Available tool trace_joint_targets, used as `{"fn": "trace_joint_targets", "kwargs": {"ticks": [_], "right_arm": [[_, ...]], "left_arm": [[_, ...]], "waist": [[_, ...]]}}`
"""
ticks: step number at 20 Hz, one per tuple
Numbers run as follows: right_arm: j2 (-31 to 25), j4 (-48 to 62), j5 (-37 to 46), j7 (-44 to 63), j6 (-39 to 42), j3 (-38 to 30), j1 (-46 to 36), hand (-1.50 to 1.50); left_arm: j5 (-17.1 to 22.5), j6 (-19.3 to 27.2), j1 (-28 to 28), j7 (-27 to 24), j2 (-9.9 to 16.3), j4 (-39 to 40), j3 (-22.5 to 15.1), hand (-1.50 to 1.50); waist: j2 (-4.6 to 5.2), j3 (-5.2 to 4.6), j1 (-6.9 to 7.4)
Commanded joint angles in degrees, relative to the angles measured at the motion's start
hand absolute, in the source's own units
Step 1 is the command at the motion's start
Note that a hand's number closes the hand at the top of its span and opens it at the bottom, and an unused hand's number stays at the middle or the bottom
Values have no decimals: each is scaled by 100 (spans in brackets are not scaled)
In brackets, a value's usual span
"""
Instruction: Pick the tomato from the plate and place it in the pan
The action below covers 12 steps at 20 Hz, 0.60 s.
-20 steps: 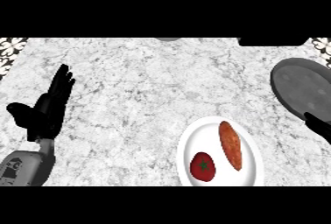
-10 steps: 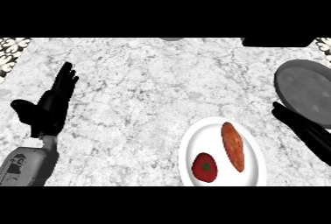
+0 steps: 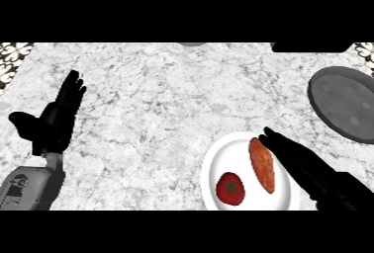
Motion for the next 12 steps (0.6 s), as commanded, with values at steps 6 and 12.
{"fn": "trace_joint_targets", "kwargs": {"ticks": [6, 12], "right_arm": [[560, 546, 675, 402, 466, -125, 51, -150], [879, 1509, 968, -628, 666, 79, 419, -150]], "left_arm": [[-330, 29, 41, -48, -227, -12, 72, 0], [-244, -340, -316, -193, -158, 541, 390, 0]], "waist": [[0, 3, -28], [9, 5, -48]]}}
